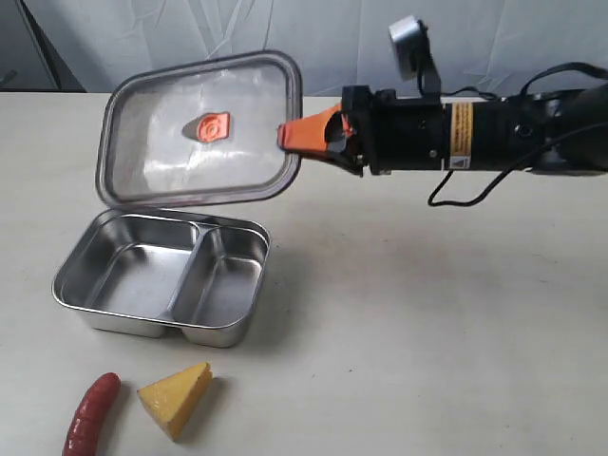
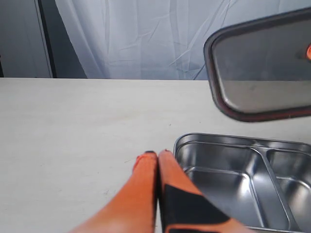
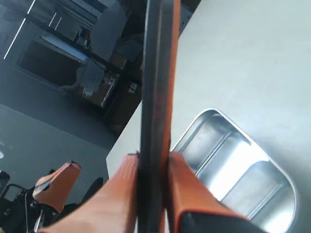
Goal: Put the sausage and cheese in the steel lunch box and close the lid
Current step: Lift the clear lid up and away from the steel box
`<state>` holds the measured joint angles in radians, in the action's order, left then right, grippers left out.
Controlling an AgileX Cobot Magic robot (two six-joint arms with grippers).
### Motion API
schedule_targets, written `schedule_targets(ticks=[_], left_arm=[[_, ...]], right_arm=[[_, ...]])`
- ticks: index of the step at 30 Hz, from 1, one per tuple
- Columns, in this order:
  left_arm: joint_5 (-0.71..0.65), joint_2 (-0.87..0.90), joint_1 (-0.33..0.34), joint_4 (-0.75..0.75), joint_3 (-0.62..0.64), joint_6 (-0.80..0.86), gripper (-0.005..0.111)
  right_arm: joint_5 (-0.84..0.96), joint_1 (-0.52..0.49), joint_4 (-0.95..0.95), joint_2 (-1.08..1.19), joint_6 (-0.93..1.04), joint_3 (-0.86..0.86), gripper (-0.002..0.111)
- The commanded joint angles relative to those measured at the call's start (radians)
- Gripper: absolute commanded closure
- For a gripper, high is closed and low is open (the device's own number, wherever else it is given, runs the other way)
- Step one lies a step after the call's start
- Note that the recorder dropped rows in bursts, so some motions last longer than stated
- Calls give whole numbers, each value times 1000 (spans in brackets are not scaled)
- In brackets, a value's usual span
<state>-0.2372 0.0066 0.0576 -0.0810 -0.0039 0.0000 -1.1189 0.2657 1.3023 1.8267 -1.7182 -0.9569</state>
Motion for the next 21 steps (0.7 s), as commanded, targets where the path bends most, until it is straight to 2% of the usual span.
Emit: schedule_targets(ticks=[1,4,6,8,12,16,21], left_arm=[[5,-7,-8,-14,4,0,107],[5,-7,-8,-14,4,0,107],[5,-7,-8,-14,4,0,107],[5,-7,-8,-14,4,0,107],[5,-7,-8,-14,4,0,107],[5,-7,-8,-14,4,0,107],[5,-7,-8,-14,4,0,107]], right_arm=[[88,-69,25,-98,15,-4,109],[291,-86,141,-178,19,-5,109],[474,-86,306,-232,19,-5,109],[568,-76,442,-270,7,-5,109],[624,-72,442,-323,68,4,109],[755,-38,442,-349,151,4,109],[922,10,442,-351,387,13,109]])
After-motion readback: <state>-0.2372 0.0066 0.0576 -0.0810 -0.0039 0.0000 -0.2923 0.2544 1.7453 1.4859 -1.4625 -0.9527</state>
